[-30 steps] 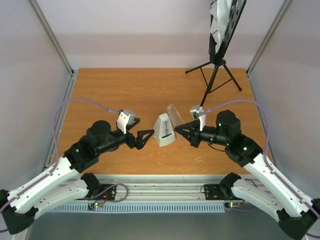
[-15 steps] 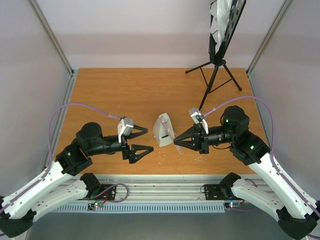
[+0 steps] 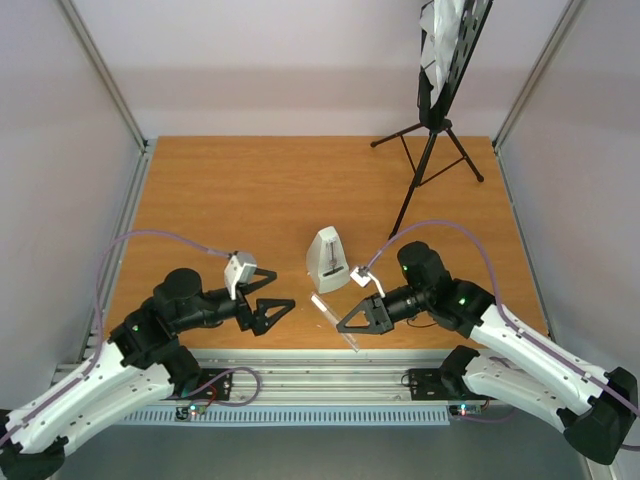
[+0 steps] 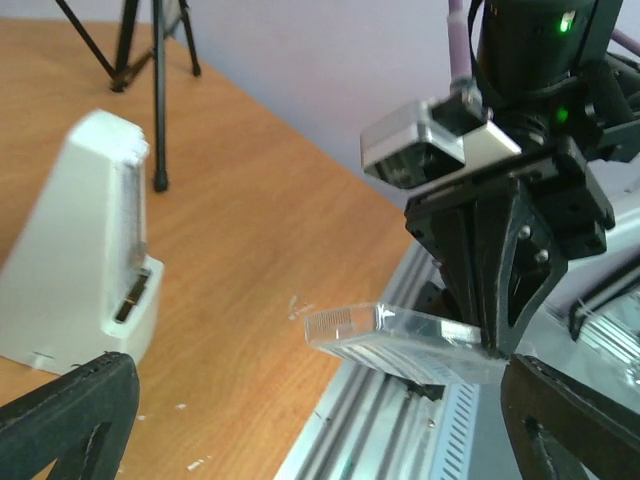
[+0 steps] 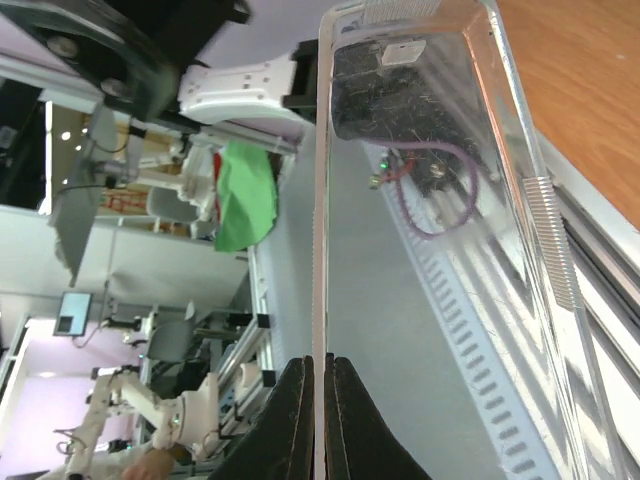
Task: Pack up the instrument practice props
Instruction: Pick up the cover of the metronome from the center of the board.
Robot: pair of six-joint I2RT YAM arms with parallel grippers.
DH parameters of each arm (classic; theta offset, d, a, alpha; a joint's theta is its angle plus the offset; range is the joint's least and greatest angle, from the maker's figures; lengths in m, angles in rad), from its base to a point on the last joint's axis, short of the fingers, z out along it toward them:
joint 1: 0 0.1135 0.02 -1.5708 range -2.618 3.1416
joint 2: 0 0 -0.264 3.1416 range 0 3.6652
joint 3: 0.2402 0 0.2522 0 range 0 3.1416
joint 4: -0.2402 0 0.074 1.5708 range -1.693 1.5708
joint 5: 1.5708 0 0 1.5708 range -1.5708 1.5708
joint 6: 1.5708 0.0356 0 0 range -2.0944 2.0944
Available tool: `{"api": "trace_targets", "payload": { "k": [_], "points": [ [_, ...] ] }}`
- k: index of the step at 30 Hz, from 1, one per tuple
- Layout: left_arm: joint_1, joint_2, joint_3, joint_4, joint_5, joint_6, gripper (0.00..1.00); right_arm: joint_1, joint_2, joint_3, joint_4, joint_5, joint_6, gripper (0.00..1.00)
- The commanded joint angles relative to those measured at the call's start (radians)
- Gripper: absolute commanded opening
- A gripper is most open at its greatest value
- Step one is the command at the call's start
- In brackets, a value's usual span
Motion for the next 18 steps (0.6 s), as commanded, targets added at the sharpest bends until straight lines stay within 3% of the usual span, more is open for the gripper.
{"api": "trace_targets", "payload": {
  "k": [1,6,11,18],
  "points": [
    [0.003,0.029,-0.058,0.218,0.15,-0.103,0.99,0.013,-0.012,0.003,0.207,-0.099,0.13,0.01],
    [0.003,0.081,-0.084,0.319,0.08,-0.349,0.99,0.014,0.001,0.023,0.183,-0.015,0.047,0.01],
    [0.002,0.141,-0.145,0.558,0.081,-0.547,0.99,0.018,0.052,-0.015,0.317,-0.004,0.049,0.01],
    [-0.013,0.231,-0.108,0.547,0.096,-0.584,0.99,0.048,0.114,-0.016,0.41,-0.017,0.049,0.01]
  ]
}}
